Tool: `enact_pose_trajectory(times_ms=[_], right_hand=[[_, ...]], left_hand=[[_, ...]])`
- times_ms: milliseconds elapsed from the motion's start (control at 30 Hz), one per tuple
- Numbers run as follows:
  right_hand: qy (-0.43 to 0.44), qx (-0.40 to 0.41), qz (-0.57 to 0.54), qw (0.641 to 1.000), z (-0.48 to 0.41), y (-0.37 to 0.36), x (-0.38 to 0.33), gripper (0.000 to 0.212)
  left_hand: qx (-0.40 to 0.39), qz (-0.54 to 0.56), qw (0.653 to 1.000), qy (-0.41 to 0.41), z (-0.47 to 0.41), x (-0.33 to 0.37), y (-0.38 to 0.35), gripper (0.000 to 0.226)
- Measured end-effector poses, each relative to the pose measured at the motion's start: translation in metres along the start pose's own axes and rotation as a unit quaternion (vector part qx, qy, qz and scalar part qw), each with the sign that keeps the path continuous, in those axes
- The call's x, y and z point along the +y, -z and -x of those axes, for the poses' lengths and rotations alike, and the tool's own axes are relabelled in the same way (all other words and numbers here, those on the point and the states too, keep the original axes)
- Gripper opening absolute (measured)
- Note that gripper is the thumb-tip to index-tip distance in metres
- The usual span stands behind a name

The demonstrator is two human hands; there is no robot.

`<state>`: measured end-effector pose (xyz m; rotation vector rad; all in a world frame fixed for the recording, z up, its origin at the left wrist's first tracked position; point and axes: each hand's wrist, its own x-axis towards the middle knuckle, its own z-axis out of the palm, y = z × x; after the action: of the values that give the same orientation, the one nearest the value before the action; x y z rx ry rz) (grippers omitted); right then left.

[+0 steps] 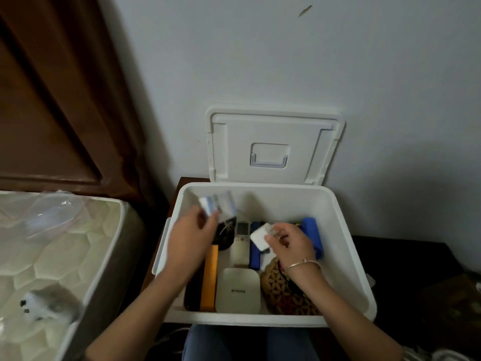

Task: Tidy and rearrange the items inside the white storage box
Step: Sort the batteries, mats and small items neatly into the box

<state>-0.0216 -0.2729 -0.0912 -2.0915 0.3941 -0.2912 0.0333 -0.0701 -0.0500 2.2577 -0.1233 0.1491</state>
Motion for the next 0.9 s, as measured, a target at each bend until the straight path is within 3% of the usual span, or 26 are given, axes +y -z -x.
enact_pose_trajectory(times_ms=[100, 200, 333, 500, 900], right_hand=[[0.058, -0.143, 0.101, 0.983, -0.004, -0.034, -0.023, 0.026], [0.027, -0.219, 0.196, 0.956, -0.011, -0.067, -0.034, 0.023], [-0.005, -0.224, 0.295, 0.929, -0.024, -0.094, -0.024, 0.023], [0.065, -0.258, 0.329, 0.906, -0.027, -0.108, 0.001, 0.022], [0.173, -0.288, 0.284, 0.898, -0.033, -0.101, 0.020, 0.025]], left_hand=[[0.120, 0.061, 0.991, 0.010, 0.002, -0.019, 0.044, 0.025], [0.141, 0.094, 0.984, 0.049, 0.006, -0.040, 0.051, 0.022], [0.102, 0.143, 0.984, 0.042, 0.018, -0.055, 0.037, 0.011], [0.092, 0.156, 0.982, 0.047, 0.021, -0.062, 0.033, 0.014], [0.055, 0.060, 0.996, 0.023, 0.023, -0.064, 0.028, 0.021]])
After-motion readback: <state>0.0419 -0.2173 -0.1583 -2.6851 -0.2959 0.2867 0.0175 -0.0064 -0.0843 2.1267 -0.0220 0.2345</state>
